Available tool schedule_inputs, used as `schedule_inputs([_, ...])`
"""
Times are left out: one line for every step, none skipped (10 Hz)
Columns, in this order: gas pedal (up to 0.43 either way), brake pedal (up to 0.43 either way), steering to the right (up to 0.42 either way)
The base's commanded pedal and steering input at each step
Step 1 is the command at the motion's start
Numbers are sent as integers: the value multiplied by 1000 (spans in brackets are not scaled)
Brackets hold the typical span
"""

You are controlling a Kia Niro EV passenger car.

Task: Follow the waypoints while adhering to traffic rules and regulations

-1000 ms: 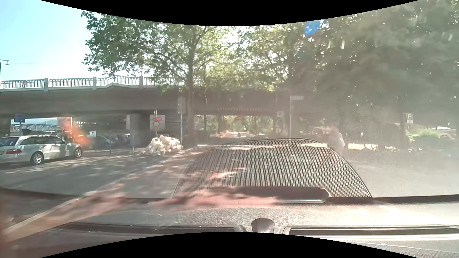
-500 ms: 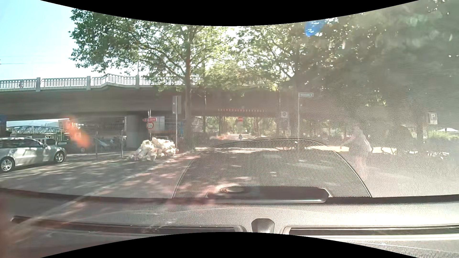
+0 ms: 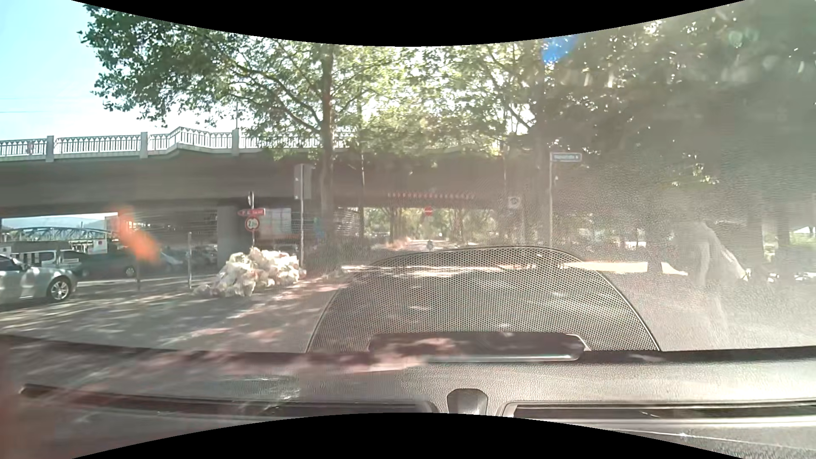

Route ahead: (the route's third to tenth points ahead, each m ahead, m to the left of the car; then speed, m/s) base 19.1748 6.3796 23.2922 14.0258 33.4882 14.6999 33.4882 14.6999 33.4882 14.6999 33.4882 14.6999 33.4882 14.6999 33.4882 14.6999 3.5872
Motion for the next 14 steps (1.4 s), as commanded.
schedule_inputs([150,0,-23])
schedule_inputs([150,0,-27])
schedule_inputs([110,0,-27])
schedule_inputs([67,0,-26])
schedule_inputs([47,0,-26])
schedule_inputs([47,0,-21])
schedule_inputs([47,0,-15])
schedule_inputs([47,0,-14])
schedule_inputs([47,0,-14])
schedule_inputs([47,0,-14])
schedule_inputs([47,0,-14])
schedule_inputs([47,0,-14])
schedule_inputs([47,0,-13])
schedule_inputs([47,0,-14])
